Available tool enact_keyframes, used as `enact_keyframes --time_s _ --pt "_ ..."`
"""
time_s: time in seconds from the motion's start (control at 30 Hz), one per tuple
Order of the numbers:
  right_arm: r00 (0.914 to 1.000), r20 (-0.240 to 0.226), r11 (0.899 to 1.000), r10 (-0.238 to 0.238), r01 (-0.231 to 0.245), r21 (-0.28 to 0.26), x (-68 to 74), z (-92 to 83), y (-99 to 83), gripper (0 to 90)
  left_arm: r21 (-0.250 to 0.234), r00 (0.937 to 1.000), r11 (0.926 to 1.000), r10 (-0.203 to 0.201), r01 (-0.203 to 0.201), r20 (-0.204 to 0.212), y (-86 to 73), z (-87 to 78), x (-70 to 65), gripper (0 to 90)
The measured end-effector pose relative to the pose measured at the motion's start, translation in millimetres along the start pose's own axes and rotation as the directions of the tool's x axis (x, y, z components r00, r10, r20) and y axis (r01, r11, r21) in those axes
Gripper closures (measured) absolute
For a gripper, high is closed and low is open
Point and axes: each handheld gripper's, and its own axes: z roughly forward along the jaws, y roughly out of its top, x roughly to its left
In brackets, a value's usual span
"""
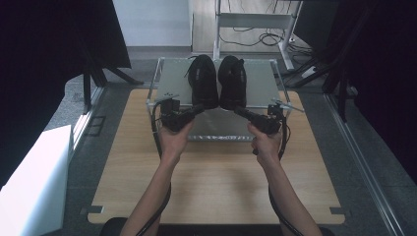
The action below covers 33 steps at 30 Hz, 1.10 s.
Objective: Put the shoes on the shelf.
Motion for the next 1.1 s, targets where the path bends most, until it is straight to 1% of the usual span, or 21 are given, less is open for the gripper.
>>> enact_keyframes --time_s 0.17,0.2,0.23,0.3,0.33,0.37,0.43,0.5,0.57,0.6,0.77,0.83,0.9,0.93,0.97,1.0,1.03,1.1 --pt "0.9998 0.018 1.000 0.011 -0.011 -0.013 -5.9 7.4 2.0 90.0 0.006 0.9995 0.9999 -0.011 0.011 -0.029 4.2 7.5 5.5 89.7" --pt "0.9994 0.031 1.000 0.013 -0.012 -0.017 -7.5 9.0 2.3 90.0 0.005 0.9995 0.9999 -0.015 0.015 -0.029 4.7 8.4 6.5 89.7" --pt "0.9993 0.034 1.000 0.017 -0.016 -0.019 -8.5 9.9 2.5 90.0 0.005 0.9993 0.9997 -0.024 0.024 -0.029 5.2 9.6 7.7 89.7" --pt "0.9984 0.049 0.999 0.029 -0.028 -0.029 -13.1 11.4 3.0 90.0 0.014 0.9986 0.9997 -0.018 0.019 -0.050 6.3 12.4 8.9 89.7" --pt "0.9979 0.055 0.999 0.033 -0.031 -0.032 -14.9 11.7 3.1 90.0 0.012 0.9986 0.9995 -0.027 0.028 -0.045 6.8 13.8 10.5 89.7" --pt "0.9972 0.057 0.998 0.049 -0.047 -0.039 -17.9 12.0 3.1 90.0 0.011 0.9985 0.9993 -0.034 0.035 -0.043 7.1 14.5 11.3 89.7" --pt "0.9962 0.056 0.997 0.067 -0.064 -0.048 -21.8 12.3 3.2 90.0 0.015 0.9978 0.9994 -0.029 0.030 -0.059 7.6 16.9 11.8 89.7" --pt "0.9951 0.058 0.996 0.080 -0.077 -0.050 -24.4 13.3 3.4 90.0 0.016 0.9974 0.9989 -0.044 0.045 -0.058 7.5 19.9 13.5 89.6" --pt "0.9942 0.064 0.995 0.086 -0.083 -0.049 -24.8 14.7 3.9 90.0 0.021 0.9973 0.9987 -0.045 0.046 -0.059 7.8 22.4 14.1 89.7" --pt "0.9940 0.071 0.996 0.084 -0.080 -0.049 -24.8 15.9 4.4 90.0 0.023 0.9972 0.9986 -0.046 0.047 -0.059 8.1 23.5 14.1 89.7" --pt "0.9932 0.076 0.995 0.088 -0.085 -0.044 -22.7 19.8 7.7 90.0 0.037 0.9976 0.9985 -0.037 0.040 -0.058 10.9 28.7 13.3 89.7" --pt "0.9935 0.086 0.997 0.075 -0.072 -0.041 -21.1 21.4 9.3 90.0 0.040 0.9974 0.9981 -0.044 0.046 -0.056 12.0 30.2 12.9 89.7" --pt "0.9935 0.094 0.997 0.065 -0.062 -0.035 -19.5 22.2 10.4 90.0 0.045 0.9978 0.9983 -0.034 0.037 -0.057 12.2 30.7 11.9 89.7" --pt "0.9937 0.095 0.998 0.060 -0.057 -0.031 -18.9 21.9 10.7 90.0 0.044 0.9978 0.9983 -0.036 0.039 -0.056 12.1 30.7 11.4 89.6" --pt "0.9936 0.094 0.998 0.062 -0.059 -0.028 -18.3 21.4 10.7 90.0 0.041 0.9979 0.9982 -0.042 0.044 -0.049 11.7 30.3 11.0 88.7" --pt "0.9942 0.093 0.998 0.054 -0.052 -0.026 -18.2 21.0 10.5 90.0 0.037 0.9981 0.9983 -0.043 0.045 -0.043 11.2 29.7 10.4 86.2" --pt "0.9948 0.090 0.999 0.049 -0.047 -0.024 -17.9 20.6 10.2 90.0 0.037 0.9984 0.9985 -0.039 0.040 -0.042 10.5 28.9 9.6 83.0" --pt "0.9959 0.082 0.999 0.039 -0.038 -0.016 -16.8 19.3 9.5 86.3 0.042 0.9992 0.9988 -0.025 0.027 -0.029 9.0 27.6 8.0 77.6"
